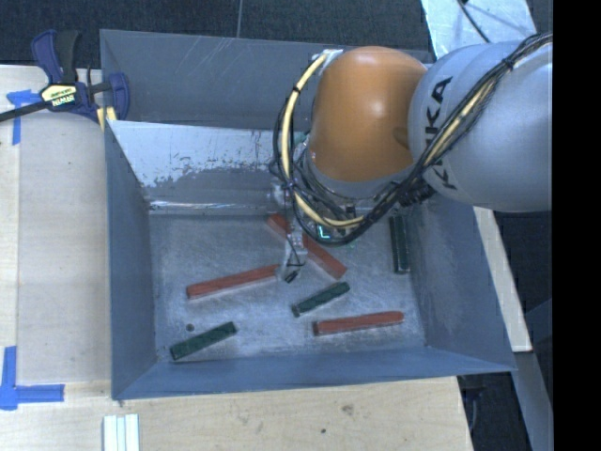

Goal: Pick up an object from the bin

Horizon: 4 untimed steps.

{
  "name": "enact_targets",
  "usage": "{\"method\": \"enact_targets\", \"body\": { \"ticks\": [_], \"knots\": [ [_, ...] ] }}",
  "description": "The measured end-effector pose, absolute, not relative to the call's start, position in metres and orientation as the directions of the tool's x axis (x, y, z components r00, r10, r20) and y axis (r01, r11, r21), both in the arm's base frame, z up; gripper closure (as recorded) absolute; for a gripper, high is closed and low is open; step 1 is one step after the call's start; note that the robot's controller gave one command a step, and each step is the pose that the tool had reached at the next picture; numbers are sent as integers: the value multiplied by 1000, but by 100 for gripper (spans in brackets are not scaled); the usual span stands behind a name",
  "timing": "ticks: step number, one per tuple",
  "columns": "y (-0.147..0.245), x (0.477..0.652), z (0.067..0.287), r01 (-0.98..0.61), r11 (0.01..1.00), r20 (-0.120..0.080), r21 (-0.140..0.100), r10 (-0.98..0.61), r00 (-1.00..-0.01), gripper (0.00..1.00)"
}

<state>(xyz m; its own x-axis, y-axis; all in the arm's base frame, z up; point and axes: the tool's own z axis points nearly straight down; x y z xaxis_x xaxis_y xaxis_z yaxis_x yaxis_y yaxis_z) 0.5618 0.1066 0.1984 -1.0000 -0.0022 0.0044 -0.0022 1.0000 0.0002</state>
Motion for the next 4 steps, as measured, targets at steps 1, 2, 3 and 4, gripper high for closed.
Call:
{"method": "enact_targets", "body": {
  "ticks": [1,2,3,4],
  "knots": [
    [81,569,278,25,1000,-12,1,25,-1000,0],
    [96,593,105,-111,994,1,0,-111,-994,0],
    [43,598,199,-414,910,-9,-4,-414,-910,0],
    [49,605,74,-329,944,-1,2,-329,-944,0]
  ]
}}
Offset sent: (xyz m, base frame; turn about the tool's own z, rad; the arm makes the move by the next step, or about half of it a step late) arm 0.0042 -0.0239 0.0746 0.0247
